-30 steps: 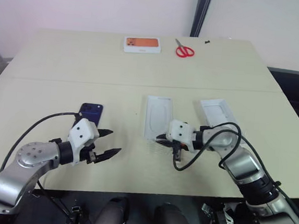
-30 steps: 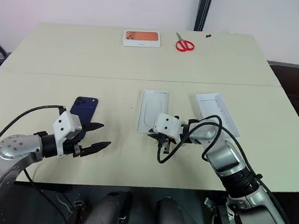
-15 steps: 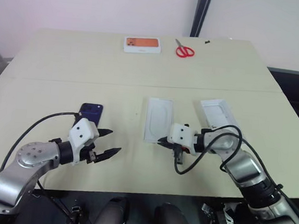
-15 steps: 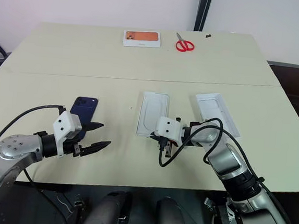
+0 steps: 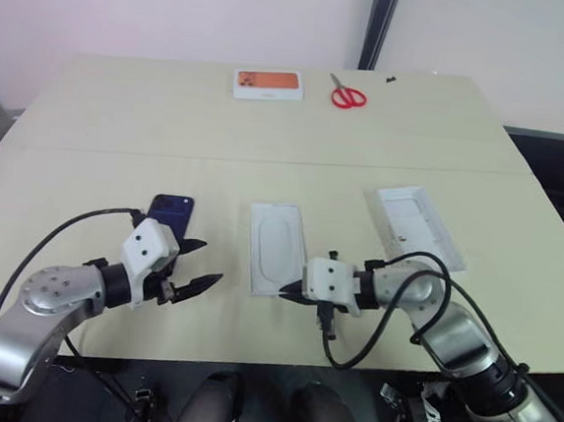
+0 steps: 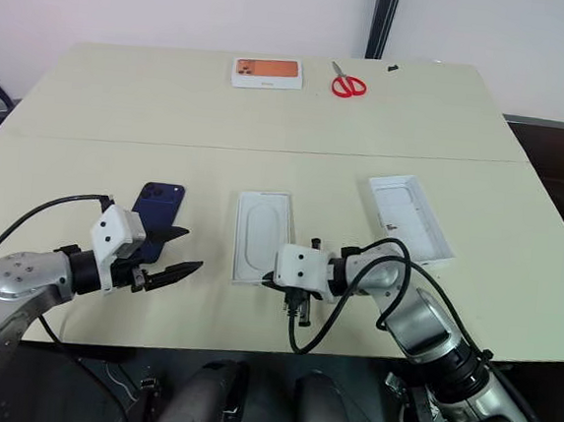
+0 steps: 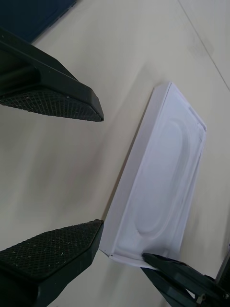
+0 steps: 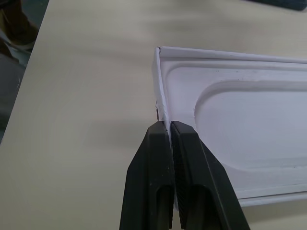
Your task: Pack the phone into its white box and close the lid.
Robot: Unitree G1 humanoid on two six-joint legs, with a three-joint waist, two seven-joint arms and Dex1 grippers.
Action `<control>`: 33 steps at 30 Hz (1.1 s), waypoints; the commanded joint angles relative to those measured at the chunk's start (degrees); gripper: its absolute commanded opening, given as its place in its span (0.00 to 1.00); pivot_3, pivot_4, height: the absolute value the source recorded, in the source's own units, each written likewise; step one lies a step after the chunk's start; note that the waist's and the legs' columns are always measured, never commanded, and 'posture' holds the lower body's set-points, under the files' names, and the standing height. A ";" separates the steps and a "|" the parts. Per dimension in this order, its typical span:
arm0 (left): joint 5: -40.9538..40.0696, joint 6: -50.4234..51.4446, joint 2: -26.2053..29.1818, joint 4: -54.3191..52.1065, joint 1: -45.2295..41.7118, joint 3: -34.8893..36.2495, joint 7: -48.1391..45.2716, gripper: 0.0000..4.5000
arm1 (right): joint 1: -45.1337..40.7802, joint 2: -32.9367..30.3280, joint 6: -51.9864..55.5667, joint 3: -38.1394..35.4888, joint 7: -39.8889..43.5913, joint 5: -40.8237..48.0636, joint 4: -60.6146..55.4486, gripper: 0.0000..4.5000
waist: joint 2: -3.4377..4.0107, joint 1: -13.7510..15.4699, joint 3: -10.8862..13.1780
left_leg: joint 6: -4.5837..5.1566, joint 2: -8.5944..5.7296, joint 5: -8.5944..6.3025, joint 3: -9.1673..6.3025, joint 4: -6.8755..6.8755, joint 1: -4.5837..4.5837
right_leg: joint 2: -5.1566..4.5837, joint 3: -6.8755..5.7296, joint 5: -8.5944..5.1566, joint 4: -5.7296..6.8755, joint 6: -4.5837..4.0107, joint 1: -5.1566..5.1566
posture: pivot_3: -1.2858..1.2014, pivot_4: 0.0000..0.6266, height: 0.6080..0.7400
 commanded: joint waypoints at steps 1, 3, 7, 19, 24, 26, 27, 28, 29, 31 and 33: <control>-1.02 0.22 0.80 -2.12 0.17 2.03 0.02 0.76 | -1.43 1.21 0.83 -0.49 -0.20 1.48 -0.60 0.16 | 0.00 -0.02 0.00 | 0.00 0.00 0.00 0.00 0.00 0.00 | 0.00 0.00 0.00 0.00 0.00 0.00 | 0.52 0.24 1.00; -1.02 0.29 0.88 -2.05 0.18 2.17 0.14 0.76 | -1.71 1.77 1.14 -0.68 -0.12 2.08 -0.60 0.33 | 0.00 -0.07 0.00 | 0.00 0.00 0.00 -0.01 -0.01 0.00 | 0.00 0.00 0.00 0.01 0.00 -0.01 | 0.52 0.24 1.00; -1.44 1.08 0.70 -2.53 0.63 3.37 1.05 0.76 | -2.45 3.87 2.50 -3.10 -0.91 5.43 -1.22 0.79 | 0.00 -0.06 0.00 | 0.00 0.00 0.00 -0.01 -0.01 0.00 | 0.00 0.00 0.00 0.01 0.00 -0.01 | 0.52 0.24 1.00; -9.04 16.73 -3.25 4.43 -4.87 15.68 15.45 0.88 | -17.13 15.86 12.12 -4.13 -11.21 7.54 8.87 0.01 | 0.01 -0.25 -0.01 | -0.02 0.00 0.01 -0.01 0.00 0.02 | 0.02 -0.02 0.00 0.12 0.00 -0.07 | 0.52 0.24 1.00; -8.81 26.41 -4.20 11.93 -10.23 19.90 25.04 0.98 | -23.70 23.72 10.47 1.39 -18.62 0.58 19.23 0.00 | -0.03 -0.37 -0.04 | -0.22 0.00 0.13 -0.01 0.02 0.01 | 0.05 -0.02 0.00 0.21 0.01 -0.17 | 0.52 0.24 1.00; -9.83 33.03 -4.19 15.18 -13.49 21.27 28.18 0.98 | -25.32 26.09 9.00 3.79 -20.75 -2.35 22.74 0.00 | -0.08 -0.35 -0.07 | -0.31 -0.01 0.18 -0.01 0.03 0.01 | 0.05 -0.04 0.01 0.22 0.01 -0.28 | 0.52 0.24 1.00; -10.43 34.71 -4.63 16.31 -14.85 22.30 29.17 0.98 | -25.89 27.16 8.56 4.42 -21.44 -3.20 24.22 0.00 | -0.11 -0.35 -0.08 | -0.32 -0.01 0.19 -0.01 0.04 0.01 | 0.06 -0.04 0.01 0.23 0.02 -0.33 | 0.52 0.24 1.00; -11.05 37.06 -5.05 17.43 -16.31 23.41 30.18 0.98 | -26.56 28.54 8.47 5.14 -22.00 -3.85 25.75 0.00 | -0.15 -0.37 -0.11 | -0.32 -0.01 0.19 -0.01 0.05 0.01 | 0.06 -0.05 0.01 0.23 0.02 -0.36 | 0.52 0.24 1.00; -11.41 40.16 -4.56 18.92 -17.66 23.25 30.34 0.98 | -27.33 29.79 8.00 6.33 -22.47 -4.95 27.35 0.00 | -0.19 -0.37 -0.13 | -0.34 -0.01 0.20 -0.01 0.05 0.01 | 0.06 -0.06 0.01 0.23 0.02 -0.36 | 0.52 0.24 1.00; -11.30 44.37 -3.47 20.88 -19.24 21.90 30.27 0.98 | -28.60 31.51 8.10 8.64 -22.31 -6.76 29.74 0.00 | -0.20 -0.47 -0.14 | -0.39 -0.01 0.23 -0.02 0.06 0.01 | 0.06 -0.07 0.01 0.24 0.02 -0.37 | 0.52 0.24 1.00; -11.03 47.16 -2.77 22.94 -20.48 20.13 29.60 0.98 | -28.94 33.02 8.46 10.42 -21.57 -7.57 31.34 0.00 | -0.22 -0.62 -0.15 | -0.42 -0.01 0.25 -0.02 0.04 0.01 | 0.06 -0.07 0.01 0.29 0.02 -0.40 | 0.52 0.24 1.00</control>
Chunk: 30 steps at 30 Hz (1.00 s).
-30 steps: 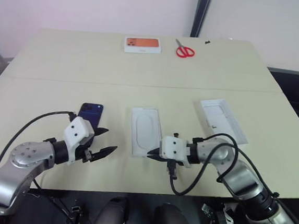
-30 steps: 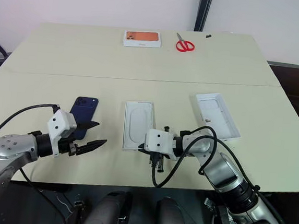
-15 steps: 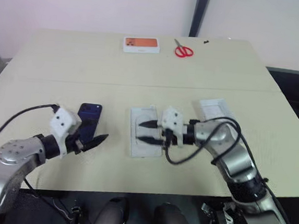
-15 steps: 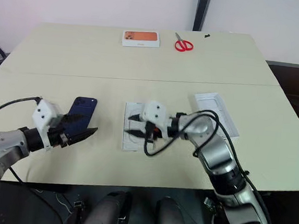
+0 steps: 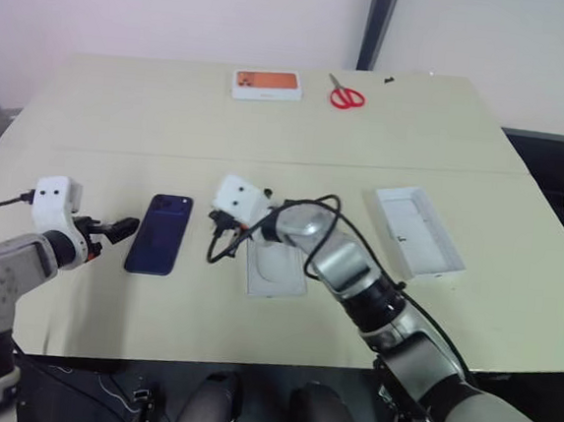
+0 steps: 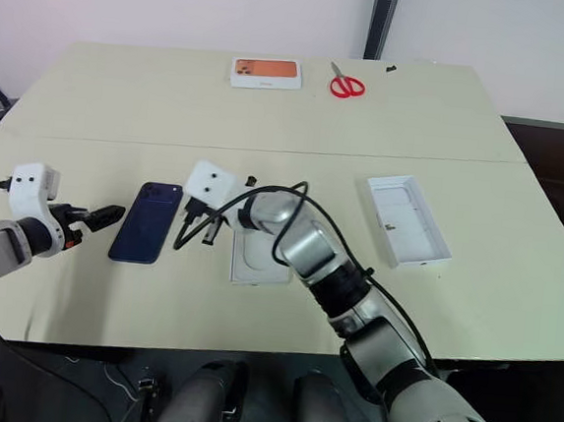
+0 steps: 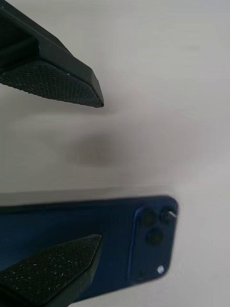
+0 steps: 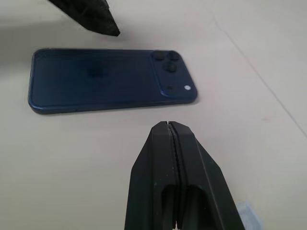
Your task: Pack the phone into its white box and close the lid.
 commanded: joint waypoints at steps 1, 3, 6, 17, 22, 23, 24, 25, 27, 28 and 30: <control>-0.34 5.24 1.78 2.54 -2.22 -1.85 -0.98 0.98 | -1.82 2.45 -1.19 3.53 0.87 -2.54 1.64 0.00 | -0.01 -0.02 -0.01 | -0.01 0.00 0.01 0.00 0.00 0.00 | 0.00 0.00 0.00 0.01 0.00 -0.01 | 0.52 0.24 1.00; -0.93 7.06 1.66 3.66 -3.41 -3.23 -2.17 0.98 | -1.81 3.34 -1.47 5.26 1.07 -3.84 3.15 0.00 | 0.00 -0.04 -0.02 | -0.03 0.00 0.02 -0.01 -0.01 0.01 | 0.00 0.00 0.00 0.04 0.00 -0.02 | 0.52 0.24 1.00; -2.90 10.58 0.56 3.69 -4.92 -5.17 -4.53 0.98 | -1.58 3.65 -1.42 6.70 0.90 -5.72 4.13 0.00 | 0.00 0.24 -0.03 | -0.04 -0.02 0.02 -0.01 0.00 0.02 | -0.02 0.00 0.00 0.04 0.00 -0.01 | 0.52 0.24 1.00; -5.70 19.40 -9.92 -0.07 -8.67 -2.27 -5.43 0.98 | -0.29 -0.58 -0.77 6.24 1.90 -10.45 1.95 0.00 | 0.05 0.54 -0.22 | -0.04 -0.08 0.02 -0.05 0.03 0.06 | -0.07 -0.01 0.00 0.04 0.00 0.07 | 0.52 0.24 1.00; -5.99 20.97 -13.33 -0.48 -9.39 -1.30 -4.95 0.98 | 0.30 -0.85 -0.93 6.43 2.40 -11.25 1.94 0.00 | 0.05 0.54 -0.24 | -0.04 -0.08 0.02 -0.06 0.05 0.08 | -0.07 -0.02 0.00 0.04 0.00 0.12 | 0.52 0.24 1.00; -6.28 20.97 -13.81 -0.65 -9.37 -1.21 -4.80 0.98 | 0.44 -0.88 -0.97 6.57 2.48 -11.43 1.93 0.00 | 0.06 0.53 -0.25 | -0.04 -0.08 0.02 -0.06 0.05 0.09 | -0.07 -0.02 0.00 0.04 0.00 0.12 | 0.52 0.24 1.00; -6.44 20.97 -14.28 -0.76 -9.38 -1.04 -4.57 0.98 | 0.60 -0.87 -1.04 6.69 2.51 -11.62 1.95 0.00 | 0.05 0.55 -0.25 | -0.04 -0.08 0.02 -0.06 0.05 0.09 | -0.07 -0.01 0.00 0.04 0.00 0.12 | 0.52 0.24 1.00; -6.68 20.97 -14.74 -0.76 -9.42 -0.69 -4.25 0.98 | 0.73 -0.85 -1.12 6.80 2.54 -11.81 1.98 0.00 | 0.05 0.55 -0.26 | -0.04 -0.08 0.02 -0.06 0.05 0.09 | -0.07 -0.02 0.00 0.04 0.00 0.13 | 0.52 0.24 1.00; -7.49 20.97 -15.48 -0.52 -9.73 0.22 -3.46 0.98 | 0.89 -0.75 -1.28 6.87 2.59 -12.12 2.08 0.00 | 0.05 0.55 -0.27 | -0.04 -0.08 0.02 -0.07 0.06 0.12 | -0.07 -0.02 0.00 0.03 0.00 0.15 | 0.52 0.24 1.00; -7.98 20.97 -15.77 -0.42 -9.81 0.64 -3.11 0.98 | 1.00 -0.68 -1.29 6.86 2.65 -12.24 2.01 0.00 | 0.05 0.54 -0.27 | -0.04 -0.08 0.02 -0.07 0.05 0.13 | -0.07 -0.02 0.00 0.03 0.00 0.17 | 0.52 0.24 1.00; -9.24 20.97 -16.39 -0.15 -9.91 1.54 -2.21 0.98 | 1.13 -0.54 -1.41 6.80 2.77 -12.42 1.96 0.00 | 0.05 0.54 -0.27 | -0.04 -0.08 0.02 -0.07 0.05 0.16 | -0.07 -0.02 0.00 0.03 0.00 0.19 | 0.52 0.24 1.00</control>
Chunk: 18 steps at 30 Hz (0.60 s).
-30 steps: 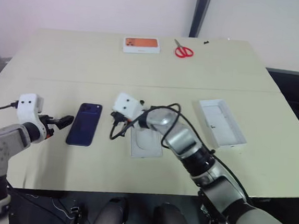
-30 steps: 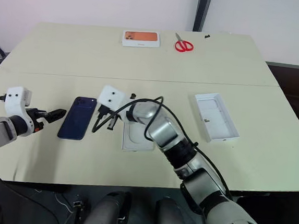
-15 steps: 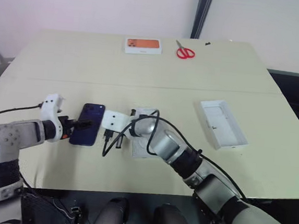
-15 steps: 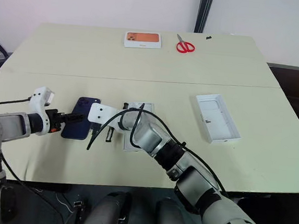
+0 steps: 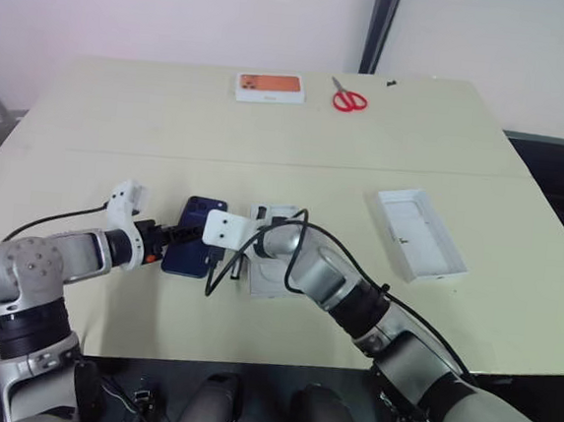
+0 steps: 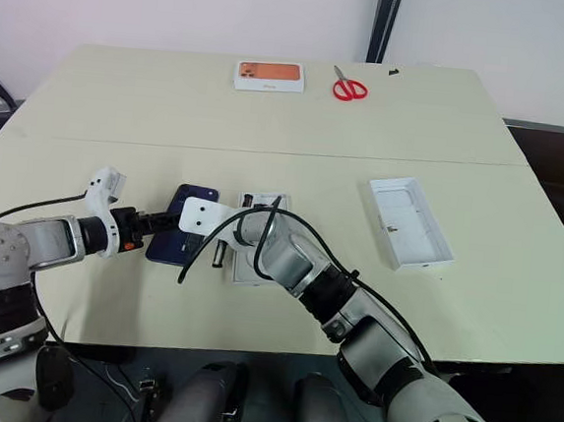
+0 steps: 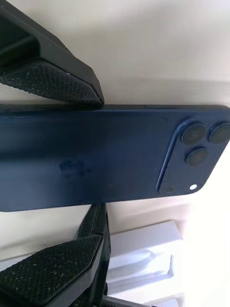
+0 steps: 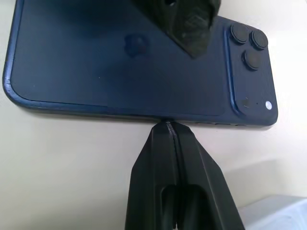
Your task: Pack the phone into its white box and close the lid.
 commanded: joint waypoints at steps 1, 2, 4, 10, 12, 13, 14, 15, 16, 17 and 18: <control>-4.27 2.72 -2.16 1.15 0.54 -0.59 0.77 0.98 | 0.25 0.63 -0.80 -0.02 0.36 -0.47 -1.90 0.00 | 0.00 -0.01 0.00 | 0.00 0.00 0.00 0.00 0.00 0.01 | 0.00 0.00 0.00 0.00 0.00 0.01 | 0.52 0.24 1.00; -4.87 2.72 -2.41 1.24 0.52 -0.28 1.25 0.98 | 0.28 0.67 -0.91 -0.05 0.40 -0.53 -1.84 0.00 | -0.01 0.00 0.00 | 0.00 0.00 0.00 0.00 0.00 0.01 | 0.00 0.00 0.00 0.00 0.00 0.01 | 0.52 0.24 1.00; -6.30 2.72 -2.81 1.22 0.40 -0.01 2.10 0.98 | 0.25 0.76 -1.10 -0.14 0.42 -0.59 -1.65 0.00 | -0.01 -0.01 0.00 | 0.00 0.00 0.00 0.00 0.00 0.03 | 0.00 0.00 0.00 -0.01 0.00 0.03 | 0.52 0.24 1.00; -10.33 2.72 -4.49 3.81 -2.17 3.11 5.25 0.98 | 0.62 0.71 -1.62 -0.38 0.43 -0.84 -1.65 0.00 | -0.03 -0.02 -0.01 | 0.00 0.00 0.00 -0.01 0.00 0.03 | 0.00 0.00 0.00 -0.02 0.00 0.04 | 0.52 0.24 1.00; -12.15 2.72 -4.52 3.58 -2.14 1.73 6.18 0.98 | 0.72 0.72 -1.81 -0.40 0.41 -0.95 -1.59 0.00 | -0.03 -0.16 -0.01 | 0.00 0.00 0.00 -0.01 0.00 0.03 | 0.00 0.00 0.00 -0.03 0.00 0.04 | 0.52 0.24 1.00; -12.83 2.72 -4.46 3.51 -2.06 1.27 6.69 0.98 | 0.75 0.74 -1.86 -0.42 0.41 -0.99 -1.57 0.00 | -0.03 -0.27 -0.01 | 0.00 0.00 0.00 0.00 -0.01 0.03 | 0.00 0.00 0.00 -0.03 0.00 0.04 | 0.52 0.24 1.00; -13.34 2.72 -4.51 3.73 -2.19 1.24 7.32 0.98 | 0.75 0.76 -1.93 -0.45 0.40 -1.04 -1.51 0.00 | -0.04 -0.34 -0.01 | 0.00 0.00 0.00 0.00 -0.01 0.03 | 0.00 0.00 0.00 -0.02 0.00 0.03 | 0.52 0.24 1.00; -13.79 2.72 -4.53 4.00 -2.32 1.38 7.89 0.98 | 0.76 0.78 -1.96 -0.47 0.39 -1.08 -1.48 0.00 | -0.04 -0.39 -0.01 | 0.00 0.01 0.00 0.00 -0.03 0.03 | 0.01 0.01 0.00 -0.02 0.00 0.03 | 0.52 0.24 1.00; -14.07 2.72 -4.62 4.55 -2.81 2.17 8.41 0.98 | 0.78 0.77 -1.92 -0.50 0.39 -1.13 -1.55 0.00 | -0.03 -0.38 -0.01 | 0.00 0.01 0.00 0.00 -0.03 0.03 | 0.01 0.01 0.00 -0.02 0.00 0.03 | 0.52 0.24 1.00; -14.01 2.72 -4.51 5.03 -3.18 2.86 8.96 0.98 | 0.85 0.72 -1.81 -0.53 0.41 -1.20 -1.74 0.00 | -0.03 -0.36 -0.01 | -0.01 0.01 0.00 0.00 -0.04 0.03 | 0.01 0.00 0.00 -0.02 0.00 0.02 | 0.52 0.24 1.00; -13.81 2.72 -4.39 5.36 -3.47 3.63 9.41 0.98 | 0.96 0.65 -1.69 -0.57 0.45 -1.28 -1.99 0.00 | -0.03 -0.38 -0.01 | -0.01 0.01 0.00 0.00 -0.03 0.03 | 0.01 0.00 0.00 -0.02 0.00 0.02 | 0.52 0.24 1.00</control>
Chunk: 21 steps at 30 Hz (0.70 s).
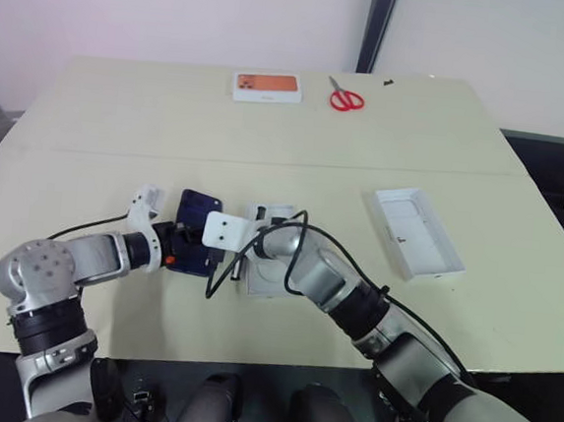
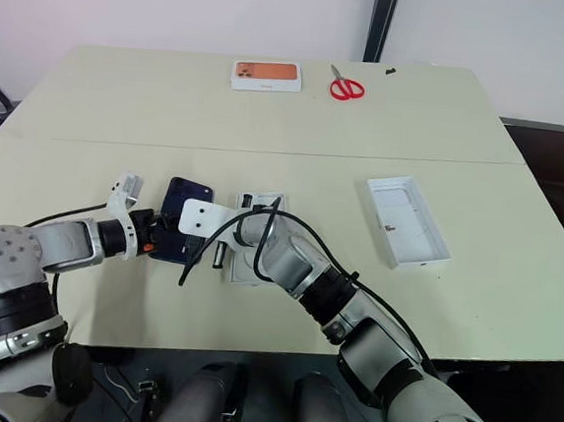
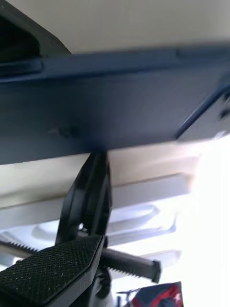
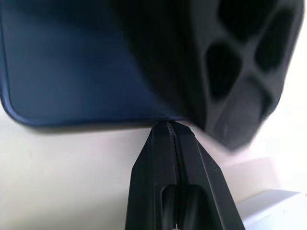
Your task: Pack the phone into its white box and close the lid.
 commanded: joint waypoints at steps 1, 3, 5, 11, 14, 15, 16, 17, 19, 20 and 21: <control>-1.18 0.47 -0.09 0.88 -1.47 2.07 1.60 0.98 | 0.53 0.45 -0.38 -0.44 0.28 -0.20 -2.09 0.00 | 0.00 -0.03 0.00 | 0.00 0.00 0.00 0.00 0.00 0.00 | 0.00 0.00 0.00 0.00 0.00 0.00 | 0.52 0.24 1.00; -0.44 0.47 0.09 1.23 -1.77 3.08 2.32 0.98 | 0.66 0.37 -0.31 -0.48 0.28 -0.27 -2.26 0.00 | 0.00 -0.07 0.00 | 0.00 0.00 0.00 0.00 0.00 0.00 | 0.00 0.00 0.00 0.00 0.00 0.00 | 0.52 0.24 1.00; 0.68 0.35 0.24 1.73 -2.26 4.61 2.85 0.98 | 0.81 0.28 -0.17 -0.50 0.29 -0.33 -2.45 0.00 | 0.00 -0.15 0.00 | -0.01 0.00 0.00 0.00 -0.01 0.00 | 0.00 0.00 0.00 0.00 0.00 -0.01 | 0.52 0.24 1.00; 1.75 0.47 0.72 3.07 -3.50 6.87 3.49 0.98 | 0.80 0.15 -0.12 -0.60 0.35 -0.50 -2.63 0.00 | 0.00 -0.21 0.00 | -0.03 0.00 0.02 0.01 -0.02 0.00 | 0.01 0.01 0.00 0.00 0.00 -0.03 | 0.52 0.24 1.00; 1.82 0.47 0.90 3.10 -3.44 7.66 3.30 0.98 | 0.76 0.03 -0.24 -0.61 0.39 -0.53 -2.67 0.00 | 0.00 -0.20 0.00 | -0.03 0.01 0.02 0.01 -0.03 0.00 | 0.01 0.01 0.00 0.00 0.00 -0.04 | 0.52 0.24 1.00; 1.71 0.47 0.87 2.98 -3.34 7.69 3.19 0.98 | 0.76 0.02 -0.27 -0.61 0.40 -0.54 -2.67 0.00 | 0.00 -0.20 0.00 | -0.03 0.01 0.02 0.01 -0.03 0.00 | 0.01 0.01 0.00 0.00 0.00 -0.04 | 0.52 0.24 1.00; 1.58 0.47 0.73 2.75 -3.19 7.64 3.16 0.98 | 0.75 0.01 -0.30 -0.60 0.42 -0.54 -2.67 0.00 | 0.00 -0.18 0.00 | -0.03 0.01 0.02 0.01 -0.03 0.00 | 0.01 0.01 0.00 0.00 0.00 -0.04 | 0.52 0.24 1.00; 1.51 0.47 0.58 2.53 -3.05 7.57 3.16 0.93 | 0.74 0.01 -0.33 -0.59 0.43 -0.54 -2.67 0.00 | 0.00 -0.17 0.00 | -0.03 0.01 0.02 0.01 -0.03 0.00 | 0.01 0.01 0.00 0.00 0.00 -0.04 | 0.52 0.24 1.00; 1.53 0.47 0.35 2.32 -2.85 7.56 3.30 0.81 | 0.74 -0.01 -0.37 -0.59 0.47 -0.53 -2.68 0.00 | -0.01 -0.17 0.00 | -0.03 0.01 0.02 0.01 -0.03 0.00 | 0.01 0.01 0.00 0.00 0.00 -0.03 | 0.52 0.24 1.00; 1.54 0.47 0.31 2.29 -2.80 7.59 3.35 0.71 | 0.74 -0.01 -0.38 -0.58 0.48 -0.53 -2.69 0.00 | 0.00 -0.17 0.00 | -0.03 0.01 0.02 0.01 -0.03 0.00 | 0.01 0.01 0.00 0.00 0.00 -0.04 | 0.52 0.24 1.00; 1.49 0.47 0.33 2.25 -2.72 7.72 3.37 0.60 | 0.75 -0.02 -0.39 -0.58 0.49 -0.54 -2.71 0.00 | -0.01 -0.17 0.00 | -0.03 0.01 0.02 0.01 -0.03 0.00 | 0.01 0.01 0.00 0.00 0.00 -0.04 | 0.52 0.24 1.00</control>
